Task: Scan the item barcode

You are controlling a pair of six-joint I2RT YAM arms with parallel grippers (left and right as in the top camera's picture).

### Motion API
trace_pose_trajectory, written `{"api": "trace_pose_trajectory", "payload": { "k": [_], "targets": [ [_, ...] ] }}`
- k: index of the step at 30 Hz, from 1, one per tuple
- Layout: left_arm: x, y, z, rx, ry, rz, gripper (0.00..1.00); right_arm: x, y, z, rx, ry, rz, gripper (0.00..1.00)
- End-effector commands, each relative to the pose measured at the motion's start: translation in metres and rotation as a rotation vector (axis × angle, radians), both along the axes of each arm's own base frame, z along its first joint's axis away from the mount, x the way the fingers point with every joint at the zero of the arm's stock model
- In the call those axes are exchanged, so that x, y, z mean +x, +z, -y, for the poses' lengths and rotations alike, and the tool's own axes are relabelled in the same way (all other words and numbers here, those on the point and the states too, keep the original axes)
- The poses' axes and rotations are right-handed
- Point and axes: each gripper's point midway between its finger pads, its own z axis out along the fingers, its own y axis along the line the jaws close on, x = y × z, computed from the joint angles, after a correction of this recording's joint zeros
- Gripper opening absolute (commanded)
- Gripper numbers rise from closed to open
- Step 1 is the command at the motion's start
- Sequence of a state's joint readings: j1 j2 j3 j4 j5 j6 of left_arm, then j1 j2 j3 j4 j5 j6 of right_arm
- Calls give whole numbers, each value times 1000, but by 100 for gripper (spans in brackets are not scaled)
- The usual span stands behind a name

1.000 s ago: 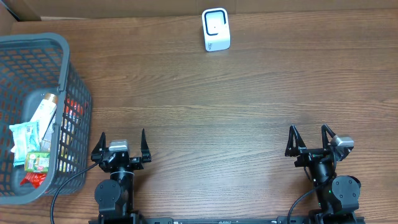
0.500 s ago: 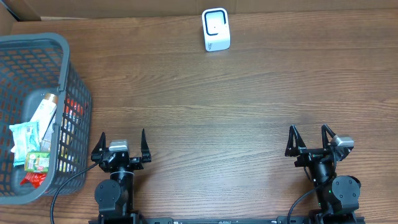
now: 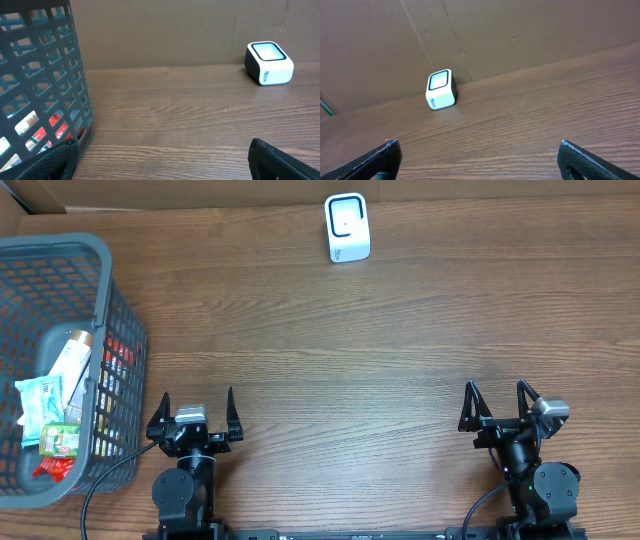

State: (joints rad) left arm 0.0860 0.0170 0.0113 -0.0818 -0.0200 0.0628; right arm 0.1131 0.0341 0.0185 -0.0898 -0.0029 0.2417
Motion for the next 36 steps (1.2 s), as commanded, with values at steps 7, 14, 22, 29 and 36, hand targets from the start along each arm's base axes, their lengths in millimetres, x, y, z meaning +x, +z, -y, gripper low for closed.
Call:
{"api": "trace_pose_trajectory", "payload": {
  "k": [7, 14, 22, 29, 36],
  "targets": [
    [0, -2, -1, 19, 1, -3, 99, 0, -4, -1, -4, 6, -5, 100],
    [0, 0, -4, 22, 18, 2, 99, 0, 3, -8, 1, 42, 22, 100],
    [1, -1, 14, -111, -75, 7, 100, -7, 5, -35, 7, 205, 29, 100],
    [-2, 14, 25, -230, -127, 11, 99, -18, 37, -50, 8, 303, 97, 100],
    [-13, 51, 40, -288, -205, 2, 100, -30, 76, -52, 3, 327, 137, 100]
  ]
}}
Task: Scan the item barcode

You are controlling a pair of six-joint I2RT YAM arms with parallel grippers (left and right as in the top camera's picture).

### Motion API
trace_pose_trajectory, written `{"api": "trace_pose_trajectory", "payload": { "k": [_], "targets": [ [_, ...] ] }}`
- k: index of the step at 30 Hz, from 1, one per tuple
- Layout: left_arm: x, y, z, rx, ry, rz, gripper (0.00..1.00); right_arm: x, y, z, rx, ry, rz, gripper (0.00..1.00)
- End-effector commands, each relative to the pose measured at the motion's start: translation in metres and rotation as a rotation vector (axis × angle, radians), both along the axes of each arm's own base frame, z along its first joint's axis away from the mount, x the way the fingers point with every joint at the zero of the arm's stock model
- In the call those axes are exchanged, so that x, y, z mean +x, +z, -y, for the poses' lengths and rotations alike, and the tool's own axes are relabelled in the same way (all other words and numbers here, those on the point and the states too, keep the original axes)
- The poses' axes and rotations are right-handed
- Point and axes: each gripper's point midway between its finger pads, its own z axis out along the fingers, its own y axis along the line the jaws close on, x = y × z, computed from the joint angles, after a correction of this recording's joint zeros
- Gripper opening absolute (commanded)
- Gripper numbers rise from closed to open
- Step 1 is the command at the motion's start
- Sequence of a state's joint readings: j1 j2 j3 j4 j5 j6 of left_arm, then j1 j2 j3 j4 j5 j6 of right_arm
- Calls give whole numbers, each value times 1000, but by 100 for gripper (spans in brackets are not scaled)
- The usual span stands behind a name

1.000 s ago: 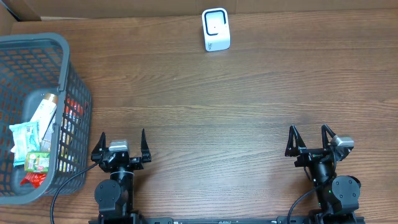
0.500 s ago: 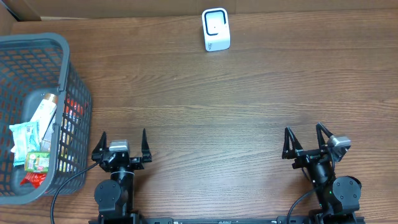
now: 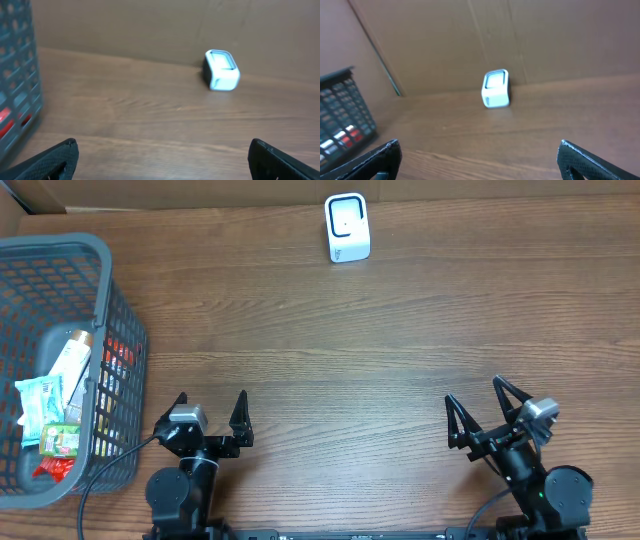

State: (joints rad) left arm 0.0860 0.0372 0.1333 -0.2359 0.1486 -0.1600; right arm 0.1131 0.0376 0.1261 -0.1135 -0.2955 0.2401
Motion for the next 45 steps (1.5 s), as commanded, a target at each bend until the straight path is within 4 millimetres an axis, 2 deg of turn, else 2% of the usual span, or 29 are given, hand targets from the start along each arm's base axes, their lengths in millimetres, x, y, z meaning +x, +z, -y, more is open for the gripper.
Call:
{"api": "trace_pose_trajectory", "payload": {
  "k": [1, 10, 16, 22, 28, 34, 38, 45],
  "targets": [
    [-7, 39, 11, -49, -57, 49, 100, -12, 38, -7, 0, 46, 67, 100],
    [-14, 86, 31, -77, -168, -41, 99, -24, 85, -13, -15, 95, 3, 100],
    [-3, 113, 45, -99, -265, -187, 100, -29, 116, -14, -71, 106, -74, 100],
    [14, 127, 52, -147, -310, -415, 100, -33, 138, -13, -122, 113, -155, 100],
    [23, 145, 51, -186, -303, -566, 100, -29, 137, -14, -131, 120, -299, 100],
    [28, 165, 47, -158, -292, -583, 100, -25, 125, -14, -143, 130, -507, 100],
    [29, 165, 46, -155, -287, -580, 99, -16, 113, -15, -151, 135, -647, 100],
    [30, 161, 43, -149, -268, -593, 100, 13, 95, -31, -118, 214, -743, 100]
  ]
}}
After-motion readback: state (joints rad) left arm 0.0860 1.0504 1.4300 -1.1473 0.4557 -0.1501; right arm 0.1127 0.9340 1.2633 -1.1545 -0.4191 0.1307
